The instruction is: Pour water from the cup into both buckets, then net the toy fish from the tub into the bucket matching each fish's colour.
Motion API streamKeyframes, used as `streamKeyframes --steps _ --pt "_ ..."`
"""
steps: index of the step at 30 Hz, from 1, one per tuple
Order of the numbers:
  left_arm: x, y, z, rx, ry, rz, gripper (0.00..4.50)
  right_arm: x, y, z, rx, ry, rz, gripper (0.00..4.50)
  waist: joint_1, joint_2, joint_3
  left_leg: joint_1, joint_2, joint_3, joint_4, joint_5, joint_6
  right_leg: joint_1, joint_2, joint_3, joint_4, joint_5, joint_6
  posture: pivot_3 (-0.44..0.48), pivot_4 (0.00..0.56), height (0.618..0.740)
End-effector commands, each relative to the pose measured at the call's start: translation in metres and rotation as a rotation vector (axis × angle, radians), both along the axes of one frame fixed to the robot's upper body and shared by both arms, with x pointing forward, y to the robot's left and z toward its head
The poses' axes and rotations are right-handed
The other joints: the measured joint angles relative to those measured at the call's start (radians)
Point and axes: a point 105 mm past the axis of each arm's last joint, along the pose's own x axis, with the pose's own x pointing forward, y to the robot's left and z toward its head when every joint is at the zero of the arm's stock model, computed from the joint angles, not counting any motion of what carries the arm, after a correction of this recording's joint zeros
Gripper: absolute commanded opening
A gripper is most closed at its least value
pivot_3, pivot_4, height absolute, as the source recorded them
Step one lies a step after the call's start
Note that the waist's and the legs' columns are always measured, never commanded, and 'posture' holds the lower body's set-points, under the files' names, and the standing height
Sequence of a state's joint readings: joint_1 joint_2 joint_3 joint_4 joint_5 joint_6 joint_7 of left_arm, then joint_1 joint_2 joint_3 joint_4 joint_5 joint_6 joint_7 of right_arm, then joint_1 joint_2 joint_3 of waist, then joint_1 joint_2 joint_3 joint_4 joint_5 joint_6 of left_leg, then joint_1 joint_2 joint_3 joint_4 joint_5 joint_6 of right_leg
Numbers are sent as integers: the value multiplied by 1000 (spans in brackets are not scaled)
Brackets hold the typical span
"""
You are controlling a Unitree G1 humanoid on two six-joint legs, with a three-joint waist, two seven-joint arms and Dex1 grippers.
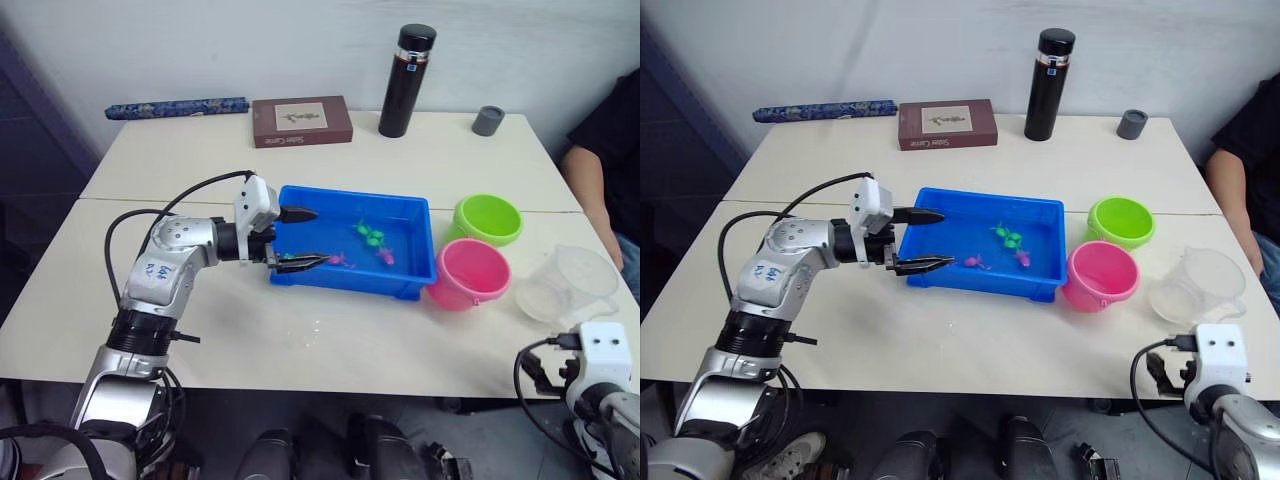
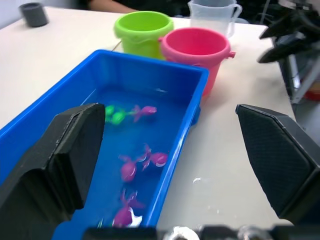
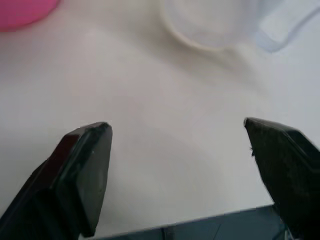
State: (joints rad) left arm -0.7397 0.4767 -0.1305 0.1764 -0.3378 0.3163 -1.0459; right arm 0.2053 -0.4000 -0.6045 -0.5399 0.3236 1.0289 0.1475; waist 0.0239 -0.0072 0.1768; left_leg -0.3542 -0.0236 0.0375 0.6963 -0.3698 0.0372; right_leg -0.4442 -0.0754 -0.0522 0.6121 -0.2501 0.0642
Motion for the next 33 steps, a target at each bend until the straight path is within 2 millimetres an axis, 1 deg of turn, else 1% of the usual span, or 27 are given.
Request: streamKeyframes --steps 1,3,5,7,9,14,17,21,33 --pt "4 -10 8 13 -64 -42 4500 -8 -25 6 -12 -52 -239 4460 -1 1 0 0 0 0 0 0 0 0 0 0 0 0 0 0 150 740" --pt "6 -13 7 23 -73 -49 4500 -9 -30 6 13 -84 -315 4460 -2 2 -1 0 1 0 -1 1 -1 -1 1 0 1 0 0 0 150 740" --pt "7 -14 7 27 -77 -53 4500 -9 -32 5 27 -96 -341 4460 -2 2 -1 0 1 0 -1 1 -1 -1 1 0 4 0 0 0 150 740" --pt "7 -15 5 38 -81 -59 4500 -9 -39 7 15 -117 -406 4460 -2 2 -1 0 1 0 -1 1 0 -1 1 0 5 0 0 0 150 740" --pt "7 -16 4 45 -80 -68 4500 -4 -42 8 51 -153 -445 4460 -3 2 -1 0 0 1 -1 2 1 -1 0 1 5 0 0 0 150 740" --pt "4 -19 4 50 -79 -94 4500 7 -45 11 64 -177 -461 4460 -4 2 -1 0 0 0 -1 2 1 -1 1 1 6 0 0 0 150 740" --pt "3 -19 2 62 -84 -96 4500 10 -52 14 57 -197 -489 4460 -3 2 -1 0 0 0 -1 2 2 -1 0 1 6 0 0 0 150 740" --pt "2 -17 1 68 -85 -91 4500 15 -59 17 51 -224 -537 4460 -3 2 -1 0 0 0 -1 2 3 -1 0 1 6 0 0 0 150 740" --pt "-1 -8 2 77 -86 -59 4500 28 -68 18 62 -263 -592 4460 -11 2 -1 0 0 0 -1 2 3 -1 0 2 6 0 0 0 150 740"
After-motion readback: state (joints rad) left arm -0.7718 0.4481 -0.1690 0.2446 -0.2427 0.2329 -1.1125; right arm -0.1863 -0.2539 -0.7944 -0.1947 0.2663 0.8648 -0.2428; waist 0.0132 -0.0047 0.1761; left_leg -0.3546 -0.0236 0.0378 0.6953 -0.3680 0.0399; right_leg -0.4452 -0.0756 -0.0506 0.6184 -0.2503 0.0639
